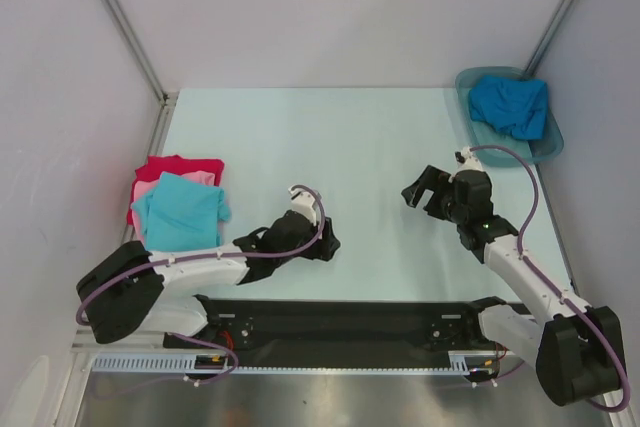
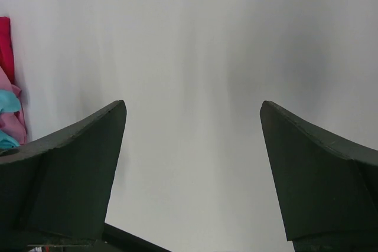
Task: Fold and stack the t-shirts
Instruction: Grab the tshirt from the pile
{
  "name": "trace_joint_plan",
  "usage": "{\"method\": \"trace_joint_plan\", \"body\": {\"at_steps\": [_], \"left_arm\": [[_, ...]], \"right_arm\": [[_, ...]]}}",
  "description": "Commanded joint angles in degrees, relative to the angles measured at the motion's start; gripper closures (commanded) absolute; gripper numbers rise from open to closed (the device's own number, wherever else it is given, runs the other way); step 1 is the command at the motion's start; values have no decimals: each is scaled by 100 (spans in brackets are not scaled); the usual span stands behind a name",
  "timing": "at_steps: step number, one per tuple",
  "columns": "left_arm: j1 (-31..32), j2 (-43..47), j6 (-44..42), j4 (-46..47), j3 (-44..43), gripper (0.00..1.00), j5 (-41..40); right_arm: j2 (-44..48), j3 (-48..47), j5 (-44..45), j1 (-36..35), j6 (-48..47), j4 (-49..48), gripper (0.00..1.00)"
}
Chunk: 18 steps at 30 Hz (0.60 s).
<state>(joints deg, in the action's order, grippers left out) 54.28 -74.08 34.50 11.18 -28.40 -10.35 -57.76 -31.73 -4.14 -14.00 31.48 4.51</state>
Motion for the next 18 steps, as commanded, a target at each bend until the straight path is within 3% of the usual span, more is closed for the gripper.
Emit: {"method": "trace_joint_plan", "body": {"at_steps": [1,18], "left_arm": [[126,166,57,-28,-183,28,-160],[504,711,382,174,467,27,-354]], "right_arm": [[63,-97,-16,-15,24,-355,0],[247,-62,142,-41,-11,-144,0]]}}
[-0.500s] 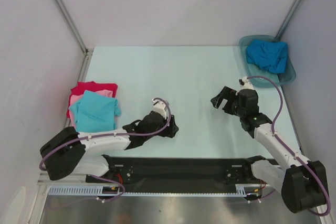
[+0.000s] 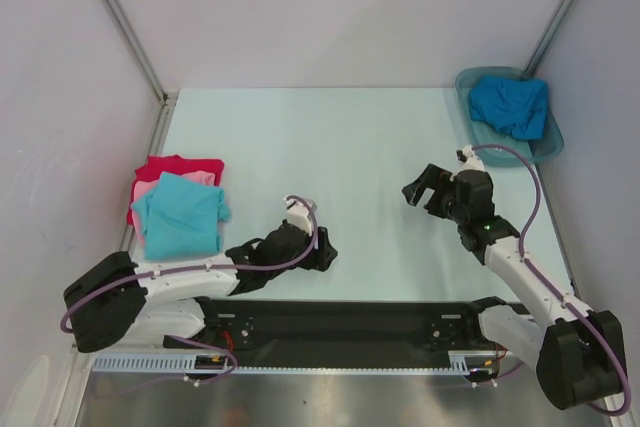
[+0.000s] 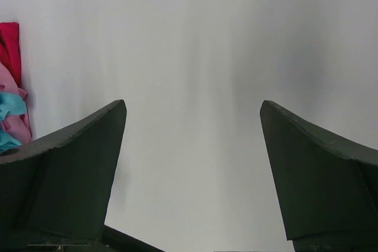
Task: Fold and stack the t-shirts
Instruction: Grab the tshirt from the pile
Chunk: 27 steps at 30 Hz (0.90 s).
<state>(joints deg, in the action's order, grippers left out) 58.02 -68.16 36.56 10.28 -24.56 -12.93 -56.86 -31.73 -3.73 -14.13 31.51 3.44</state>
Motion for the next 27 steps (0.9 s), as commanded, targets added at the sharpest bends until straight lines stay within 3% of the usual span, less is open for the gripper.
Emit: {"method": "trace_joint_plan", "body": {"at_steps": [1,4,8,12,14,19,20,24,27], "left_arm": [[192,128,194,281,83,28,-122],[289,128,238,456,161,27,-96],[342,49,220,562,162,28,-52],[394,154,229,624,197,27,-52],[403,312,282,650,249,27,-52],[456,733,387,624,451,27,-52],[465,899,396,615,487,27,-61],[482,1173,405,545,645,27,-78],[482,1235,352,396,663,27,-113]], "right_arm": [[175,-71,248,-37,22,-2,0],[-9,-421,802,-28,206,437,0],[-579,-1325,821,199,399,631,0],[-1668,-2380,-309,814,997,386,0],[-2386,-3126,-383,1035,1199,419,0],[-3917,-5304,1109,1122,604,1499,0],[-4207,-6153,1337,1210,454,2084,0],[-5841,-8054,2269,1614,-82,3486,0],[-6231,-8550,2612,1956,-276,3830,0]]}}
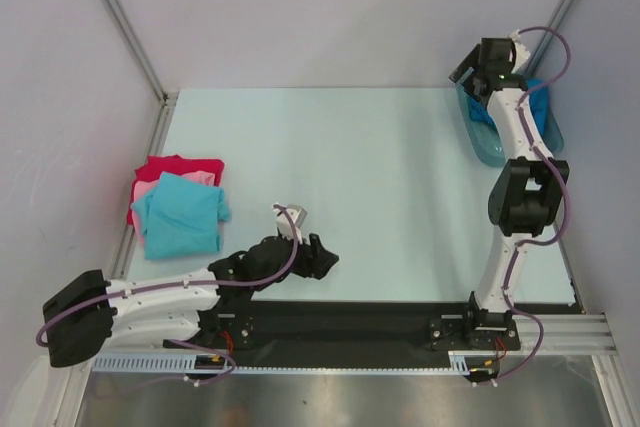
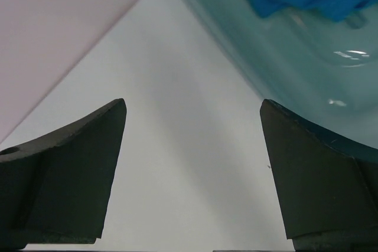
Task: Fold and stack the t-shirts
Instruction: Grab the tshirt from the pile
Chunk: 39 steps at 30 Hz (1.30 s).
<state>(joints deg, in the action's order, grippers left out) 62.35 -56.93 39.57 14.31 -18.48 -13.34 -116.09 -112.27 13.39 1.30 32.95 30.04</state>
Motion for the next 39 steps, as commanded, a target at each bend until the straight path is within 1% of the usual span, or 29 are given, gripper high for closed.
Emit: {"method": "trace_joint_plan", "body": {"at_steps": [1,3,6,11,13,17,18,22,26,28,31,34,36,39], "left_arm": [[49,120,25,-42,55,27,-98],[49,155,15,-103,81,27,-98],[49,182,15,-130,134,27,-54],[49,296,33,-261,213,27,-81],[49,331,42,-305,213,27,-89],[49,392,51,-463,169,27,-98],[58,410,51,-499,152,27,-107],[50,533,59,-666,161,27,-142],[58,647,103,-867,187,27,-107],[58,788,165,-955,213,27,-124],[58,990,200,-1166,266,27,-212],[58,1052,191,-1281,222,27,-283],[58,1008,174,-1334,143,26,-283],[58,885,165,-1343,20,27,-257]], "right_arm": [[-500,-576,998,502,-508,1284,0],[-686,-821,1235,773,-579,1416,0],[-1107,-1042,1315,1021,-772,1548,0],[-1591,-1175,1184,1399,-957,1408,0],[-1697,-1122,965,1504,-974,1286,0],[-1864,-868,604,1522,-1001,882,0],[-1864,-780,404,1522,-1010,767,0],[-1829,-419,-20,1531,-1019,74,0],[-1890,-375,-424,1584,-896,-305,0],[-1986,-462,-486,1601,-843,-437,0],[-2267,-786,-548,1610,-843,-360,0],[-2470,-981,-548,1619,-825,-245,4],[-2593,-1016,-548,1628,-799,-236,7],[-2664,-1043,-574,1645,-790,-253,8]]}}
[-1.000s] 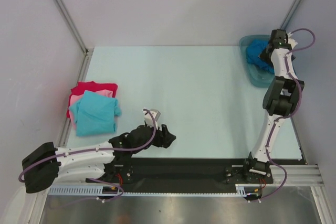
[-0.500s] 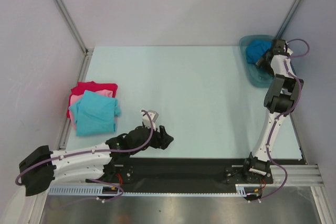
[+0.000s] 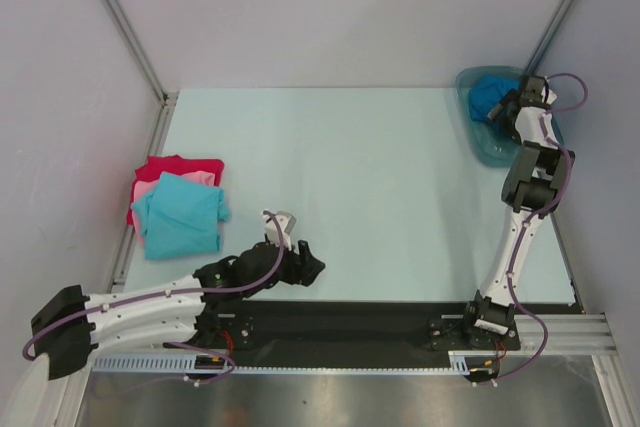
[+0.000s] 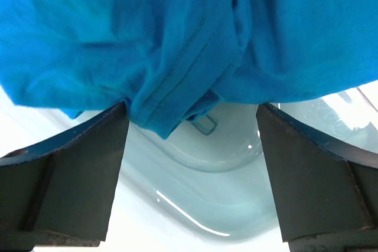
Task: Fold and stack the t-shirts
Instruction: Grab the tshirt from the pile
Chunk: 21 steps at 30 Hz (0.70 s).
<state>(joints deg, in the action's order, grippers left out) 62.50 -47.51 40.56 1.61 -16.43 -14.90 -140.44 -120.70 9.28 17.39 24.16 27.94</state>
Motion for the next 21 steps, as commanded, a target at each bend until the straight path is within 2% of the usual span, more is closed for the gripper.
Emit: {"method": "trace_joint_plan", "body": {"at_steps": [1,3,11,12,13,15,16,18,21], "left_arm": [[43,-101,49,-73,-212,27,-101],[43,-171,49,-73,-291,27,-92],[43,-233,5,-29,-353,27,-75],[43,-224,5,-29,-353,27,-75],[43,-180,14,-29,-344,27,-75],[43,-145,40,-29,-291,26,-84],[43,-110,49,-29,-274,27,-84],[43,-92,93,-11,-212,27,-66],[43,-127,119,33,-168,27,-49]], "right_arm": [[-229,-199,-154,45,97,-70,8],[-229,-216,-259,80,89,-105,9],[-141,-138,-488,169,141,-228,44],[-124,-111,-506,169,150,-245,50],[-54,-33,-523,160,185,-315,62],[8,47,-567,142,168,-412,72],[43,82,-567,116,168,-456,88],[122,108,-567,89,150,-456,99],[429,441,-585,28,185,-832,100]]}}
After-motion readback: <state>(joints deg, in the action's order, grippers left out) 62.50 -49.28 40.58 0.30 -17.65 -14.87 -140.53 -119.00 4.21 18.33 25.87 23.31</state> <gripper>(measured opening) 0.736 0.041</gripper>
